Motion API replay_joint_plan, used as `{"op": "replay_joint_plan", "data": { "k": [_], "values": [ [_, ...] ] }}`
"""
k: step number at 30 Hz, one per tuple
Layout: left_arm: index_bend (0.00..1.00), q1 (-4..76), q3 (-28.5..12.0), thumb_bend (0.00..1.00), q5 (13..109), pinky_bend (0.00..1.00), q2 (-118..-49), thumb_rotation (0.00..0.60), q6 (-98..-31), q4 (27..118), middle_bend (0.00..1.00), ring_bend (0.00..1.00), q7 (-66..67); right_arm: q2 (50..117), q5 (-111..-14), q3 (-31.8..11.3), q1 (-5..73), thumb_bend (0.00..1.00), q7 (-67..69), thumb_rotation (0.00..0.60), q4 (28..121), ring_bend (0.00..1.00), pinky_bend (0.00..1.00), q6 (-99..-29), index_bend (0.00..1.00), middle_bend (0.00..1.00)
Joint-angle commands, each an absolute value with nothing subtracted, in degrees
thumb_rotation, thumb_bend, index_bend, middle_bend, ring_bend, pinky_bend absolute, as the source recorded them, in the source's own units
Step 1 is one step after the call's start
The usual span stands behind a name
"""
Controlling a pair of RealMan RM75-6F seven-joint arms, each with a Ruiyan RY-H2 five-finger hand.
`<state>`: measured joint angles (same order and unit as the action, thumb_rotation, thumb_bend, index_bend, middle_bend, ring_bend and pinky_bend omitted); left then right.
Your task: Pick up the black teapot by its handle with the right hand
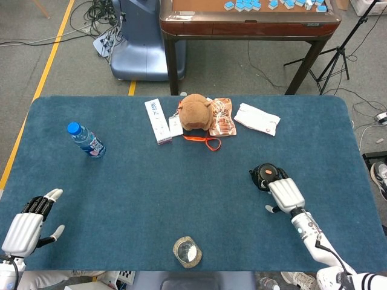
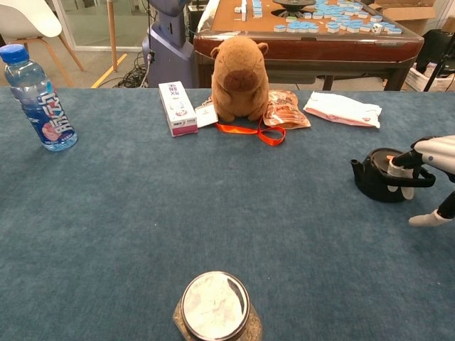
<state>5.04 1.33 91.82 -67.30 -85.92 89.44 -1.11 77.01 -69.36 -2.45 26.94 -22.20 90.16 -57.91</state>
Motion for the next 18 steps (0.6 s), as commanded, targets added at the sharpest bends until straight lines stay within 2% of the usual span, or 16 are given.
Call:
{"op": "replay_joint_plan", "data": {
  "k": [1, 18],
  "values": [
    [0.1, 5.0, 1.4, 0.26, 91.9, 0.13, -67.3, 0.6, -86.0, 89.4, 0.11, 0.17, -1.2, 77.0, -69.5, -2.2, 27.0, 0.18, -22.2, 0.6, 90.4, 0.33, 0.06, -57.7, 0.42, 0.48],
    [0.1, 4.9, 1.6, 0.26, 92.2, 0.13, -67.2, 0.6, -86.1, 89.1, 0.11, 0.17, -1.6, 75.6, -70.3, -0.2, 25.2, 0.18, -21.8, 0.6, 90.7, 0.34, 0.06, -58.9, 0.42, 0.51]
  ]
}}
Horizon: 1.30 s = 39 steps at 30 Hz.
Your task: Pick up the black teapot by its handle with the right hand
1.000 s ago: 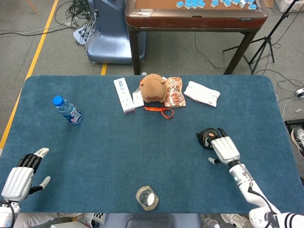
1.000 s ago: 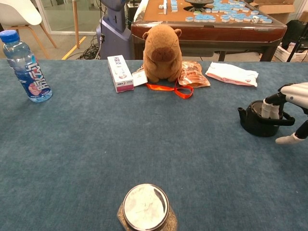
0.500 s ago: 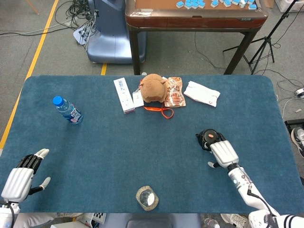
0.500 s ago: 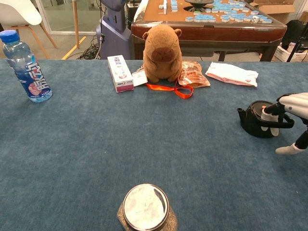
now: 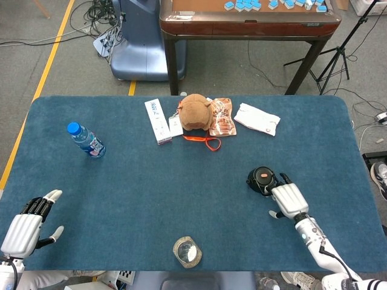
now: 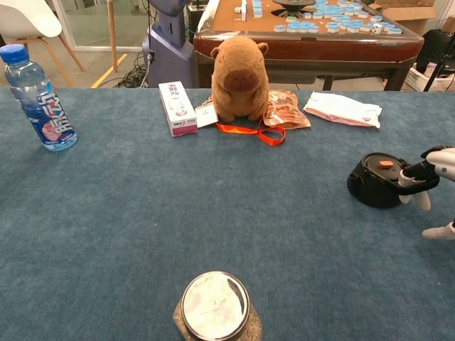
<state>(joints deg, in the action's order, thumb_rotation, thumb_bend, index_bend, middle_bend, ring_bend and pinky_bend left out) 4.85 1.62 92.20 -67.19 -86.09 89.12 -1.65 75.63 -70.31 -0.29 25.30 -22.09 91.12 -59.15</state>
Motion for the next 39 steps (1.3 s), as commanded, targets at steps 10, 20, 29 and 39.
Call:
{"op": "replay_joint_plan", "data": {
  "k": [10, 20, 29, 39],
  "values": [
    [0.1, 4.8, 1.6, 0.27, 92.2, 0.13, -67.0, 0.6, -86.3, 89.5, 0.11, 0.17, -1.4, 76.2, -71.0, -1.2, 26.2, 0.18, -20.8, 0.6, 90.0, 0.43, 0.06, -58.2, 0.42, 0.58],
    [0.1, 4.5, 1.8, 0.26, 91.9, 0.13, -66.8, 0.6, -86.2, 89.4, 0.11, 0.17, -1.8, 76.1, -70.0, -1.3, 26.5, 0.19, -21.9, 0.6, 89.9, 0.54, 0.06, -57.6, 0.5, 0.72],
    [0.11, 4.4, 1.7, 0.26, 91.7, 0.13, -66.7, 0.6, -86.2, 89.4, 0.11, 0.17, -2.1, 76.0, -69.4, -2.2, 27.3, 0.19, -21.6, 0.6, 90.3, 0.64, 0.06, -57.1, 0.54, 0.82],
    [0.11, 4.4, 1.8, 0.26, 91.7, 0.13, -66.5, 0.6, -85.9, 89.7, 0.11, 0.17, -2.0, 75.1, -69.6, -3.7, 28.1, 0.1, -17.3, 0.6, 89.8, 0.69, 0.06, -56.2, 0.56, 0.91]
  ]
}}
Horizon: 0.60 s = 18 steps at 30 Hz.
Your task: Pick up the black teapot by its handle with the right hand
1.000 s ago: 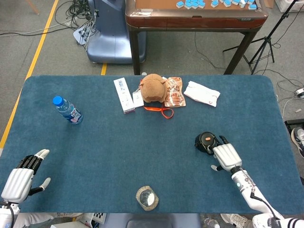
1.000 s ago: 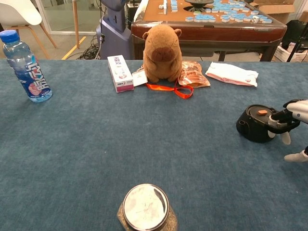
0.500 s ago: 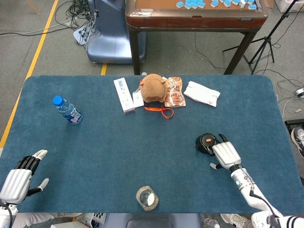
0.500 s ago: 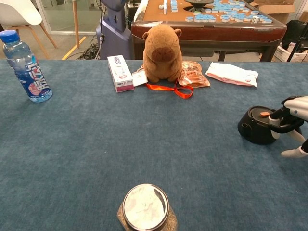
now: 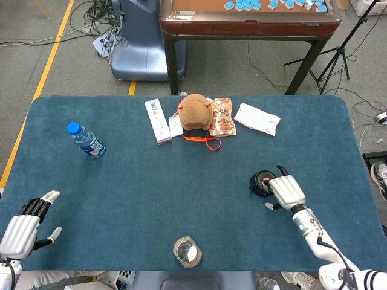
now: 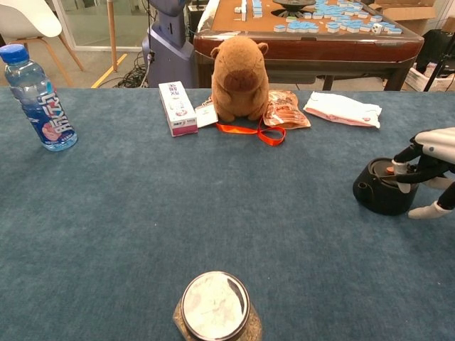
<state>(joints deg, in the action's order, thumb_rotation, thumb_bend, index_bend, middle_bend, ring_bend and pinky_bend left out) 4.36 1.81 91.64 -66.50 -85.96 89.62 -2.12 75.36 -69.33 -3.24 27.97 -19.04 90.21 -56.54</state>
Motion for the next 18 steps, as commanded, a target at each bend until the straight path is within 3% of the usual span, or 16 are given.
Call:
{"op": "replay_joint_plan", "data": {
  "k": [1, 8, 15, 18],
  "values": [
    [0.11, 4.4, 1.9, 0.26, 91.7, 0.13, -66.4, 0.6, -85.9, 89.7, 0.11, 0.17, -2.0, 75.1, -69.9, -3.7, 28.2, 0.07, -16.6, 0.6, 89.6, 0.69, 0.06, -56.1, 0.56, 0.91],
    [0.11, 4.5, 1.8, 0.26, 91.9, 0.13, -66.0, 0.6, -85.9, 90.6, 0.11, 0.17, -1.6, 74.7, -72.1, -4.3, 28.5, 0.0, -11.5, 0.6, 87.9, 0.71, 0.06, -56.0, 0.58, 0.94],
    [0.11, 4.9, 1.8, 0.26, 92.1, 0.13, -65.8, 0.6, -85.3, 91.5, 0.11, 0.17, -0.7, 74.1, -74.3, -5.3, 28.8, 0.0, -6.8, 0.6, 86.9, 0.73, 0.06, -56.9, 0.6, 0.96],
    [0.11, 5.0, 1.9, 0.26, 92.0, 0.13, -65.7, 0.6, -85.0, 91.9, 0.12, 0.17, -0.5, 73.5, -75.1, -5.6, 28.9, 0.0, -5.2, 0.522, 87.0, 0.73, 0.06, -56.9, 0.6, 0.96]
  ]
}}
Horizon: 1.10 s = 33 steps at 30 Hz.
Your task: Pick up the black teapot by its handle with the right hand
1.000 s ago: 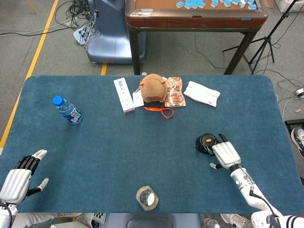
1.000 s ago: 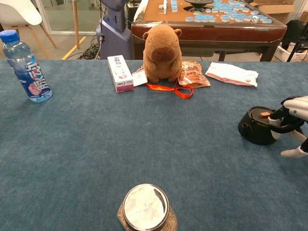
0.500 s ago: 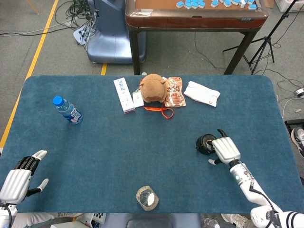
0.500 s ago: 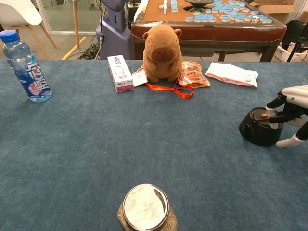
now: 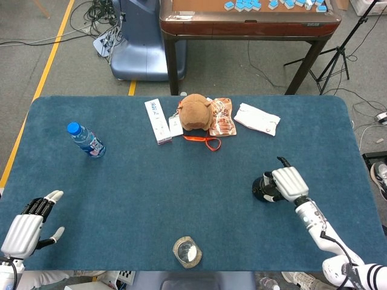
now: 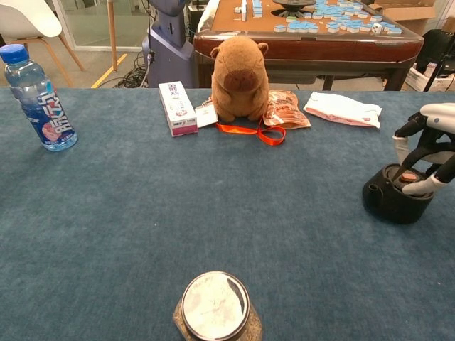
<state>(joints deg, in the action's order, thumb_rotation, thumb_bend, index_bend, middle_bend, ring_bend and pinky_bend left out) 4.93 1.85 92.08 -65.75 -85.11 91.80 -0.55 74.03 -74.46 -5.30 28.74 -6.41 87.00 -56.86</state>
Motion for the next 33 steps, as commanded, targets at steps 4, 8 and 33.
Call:
{"op": "replay_joint_plan", "data": {
  "k": [4, 8, 33],
  "values": [
    [0.11, 5.1, 1.8, 0.26, 91.9, 0.13, -65.5, 0.6, -84.7, 92.4, 0.12, 0.17, 0.1, 72.5, -76.1, -5.7, 29.1, 0.0, -3.2, 0.292, 87.3, 0.73, 0.06, -56.9, 0.6, 0.96],
    [0.11, 5.2, 1.8, 0.26, 91.9, 0.13, -65.5, 0.6, -84.5, 92.7, 0.12, 0.17, 0.4, 71.8, -77.3, -5.7, 29.1, 0.0, -1.7, 0.168, 87.7, 0.73, 0.06, -57.3, 0.61, 0.96],
    [0.12, 5.2, 1.8, 0.26, 92.0, 0.13, -65.0, 0.6, -84.7, 93.8, 0.14, 0.17, 1.9, 70.1, -78.4, -6.7, 29.1, 0.45, -5.7, 0.149, 90.8, 0.76, 0.43, -61.1, 0.64, 0.99]
  ]
}}
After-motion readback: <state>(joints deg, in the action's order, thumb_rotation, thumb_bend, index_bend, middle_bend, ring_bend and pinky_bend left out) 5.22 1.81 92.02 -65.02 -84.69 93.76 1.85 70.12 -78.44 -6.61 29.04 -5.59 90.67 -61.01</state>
